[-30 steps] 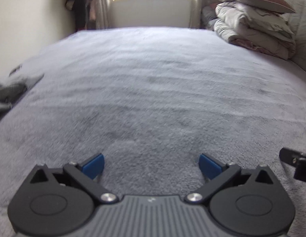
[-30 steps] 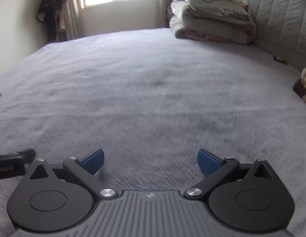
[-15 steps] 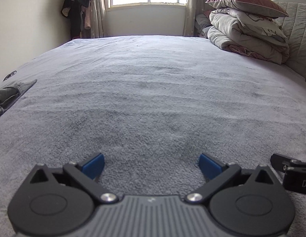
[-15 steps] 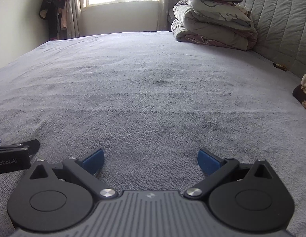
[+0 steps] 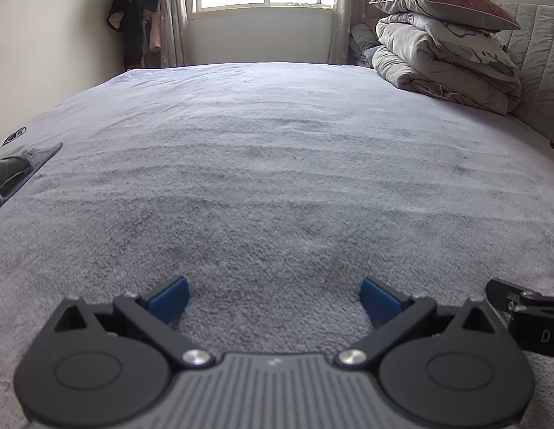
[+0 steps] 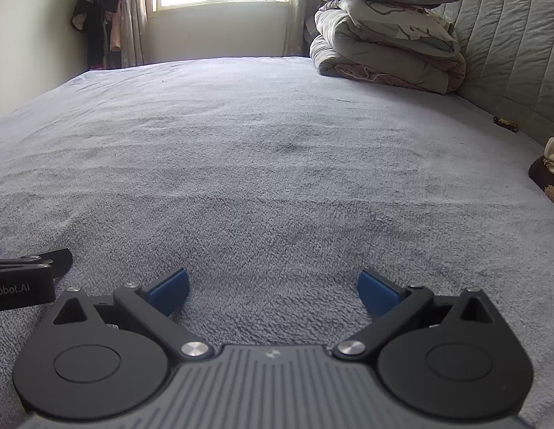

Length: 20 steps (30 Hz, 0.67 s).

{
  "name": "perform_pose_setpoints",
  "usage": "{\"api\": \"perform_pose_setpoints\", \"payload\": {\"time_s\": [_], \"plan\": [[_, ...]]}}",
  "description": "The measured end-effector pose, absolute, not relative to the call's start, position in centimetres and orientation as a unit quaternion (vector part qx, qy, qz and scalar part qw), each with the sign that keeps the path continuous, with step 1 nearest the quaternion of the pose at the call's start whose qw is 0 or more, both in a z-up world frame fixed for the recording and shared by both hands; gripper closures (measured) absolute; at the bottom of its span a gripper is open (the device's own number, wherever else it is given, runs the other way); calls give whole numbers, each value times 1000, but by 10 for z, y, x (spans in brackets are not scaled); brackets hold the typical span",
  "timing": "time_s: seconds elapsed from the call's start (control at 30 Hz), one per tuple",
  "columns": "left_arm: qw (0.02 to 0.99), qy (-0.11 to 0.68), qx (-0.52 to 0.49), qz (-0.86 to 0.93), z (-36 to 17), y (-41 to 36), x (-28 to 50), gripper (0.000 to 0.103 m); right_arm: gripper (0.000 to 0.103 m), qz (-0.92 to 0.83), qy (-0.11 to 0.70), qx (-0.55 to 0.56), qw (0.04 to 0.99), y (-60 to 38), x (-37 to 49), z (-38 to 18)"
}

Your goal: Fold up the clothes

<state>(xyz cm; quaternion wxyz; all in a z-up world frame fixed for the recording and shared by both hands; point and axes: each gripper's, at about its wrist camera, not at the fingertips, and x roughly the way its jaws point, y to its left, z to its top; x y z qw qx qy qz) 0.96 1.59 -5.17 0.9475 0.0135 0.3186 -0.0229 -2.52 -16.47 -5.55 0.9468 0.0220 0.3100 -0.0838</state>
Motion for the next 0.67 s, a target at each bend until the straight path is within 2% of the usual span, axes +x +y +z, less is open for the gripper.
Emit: {"api": "perform_pose_setpoints", "payload": {"time_s": [0.67], "plan": [[948, 317, 11, -24, -53, 17, 9, 0, 0, -84, 310, 20, 947, -166, -25, -56]]}}
